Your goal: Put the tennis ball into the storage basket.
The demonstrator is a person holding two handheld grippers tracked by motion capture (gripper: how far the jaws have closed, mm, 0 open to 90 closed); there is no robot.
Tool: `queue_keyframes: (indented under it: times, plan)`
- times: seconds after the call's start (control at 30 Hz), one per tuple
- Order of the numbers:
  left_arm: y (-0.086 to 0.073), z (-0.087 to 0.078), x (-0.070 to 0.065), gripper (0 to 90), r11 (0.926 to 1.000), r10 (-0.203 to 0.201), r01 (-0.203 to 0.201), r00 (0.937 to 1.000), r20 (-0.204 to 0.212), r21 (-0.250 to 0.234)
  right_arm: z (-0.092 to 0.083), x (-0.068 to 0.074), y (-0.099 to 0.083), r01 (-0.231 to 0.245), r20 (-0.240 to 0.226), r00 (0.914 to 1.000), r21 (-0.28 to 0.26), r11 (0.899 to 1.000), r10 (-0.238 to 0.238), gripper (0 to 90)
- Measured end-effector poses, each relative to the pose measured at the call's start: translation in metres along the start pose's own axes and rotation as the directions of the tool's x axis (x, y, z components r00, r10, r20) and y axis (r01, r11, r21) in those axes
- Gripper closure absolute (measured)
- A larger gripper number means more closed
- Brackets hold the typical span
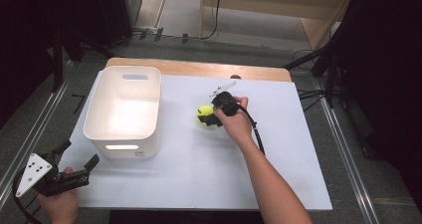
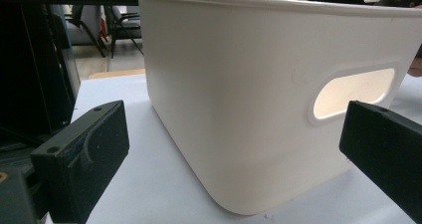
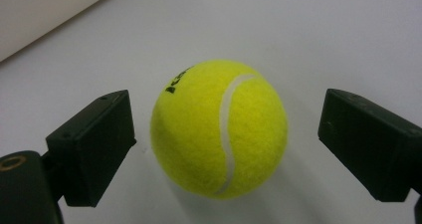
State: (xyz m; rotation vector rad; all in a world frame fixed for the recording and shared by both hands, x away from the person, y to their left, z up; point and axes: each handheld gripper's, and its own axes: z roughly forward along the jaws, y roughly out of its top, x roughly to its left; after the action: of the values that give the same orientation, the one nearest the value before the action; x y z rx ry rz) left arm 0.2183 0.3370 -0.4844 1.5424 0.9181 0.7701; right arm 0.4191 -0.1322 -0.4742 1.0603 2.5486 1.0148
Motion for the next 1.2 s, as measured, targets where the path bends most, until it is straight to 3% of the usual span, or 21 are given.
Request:
queue_keyframes:
  times: [0.1,0.27,0.33,0.63,1.2]
  plan:
    - [0.000,0.000,0.000,0.0,1.0000,0.000,0.000,1.0000,0.000,-0.001,0.002,0.000,0.000,-0.023,-0.007,0.9997,0.020,1.000,0.023,6.6]
    - [0.000,0.000,0.000,0.0,1.0000,0.000,0.000,1.0000,0.000,0.001,0.007,0.000,-0.001,-0.021,-0.012,0.9997,0.040,0.999,0.021,6.9]
    - [0.000,0.000,0.000,0.0,1.0000,0.000,0.000,1.0000,0.000,0.000,0.009,0.000,-0.001,-0.021,-0.011,0.9997,0.043,0.999,0.022,13.4]
    - [0.000,0.000,0.000,0.0,1.0000,0.000,0.000,1.0000,0.000,0.000,0.014,0.000,-0.002,-0.023,-0.018,0.9995,0.066,0.998,0.025,18.4]
    - [0.000,0.000,0.000,0.0,1.0000,0.001,-0.001,1.0000,0.000,0.000,0.019,0.001,-0.001,-0.031,-0.029,0.9990,0.073,0.997,0.033,20.1]
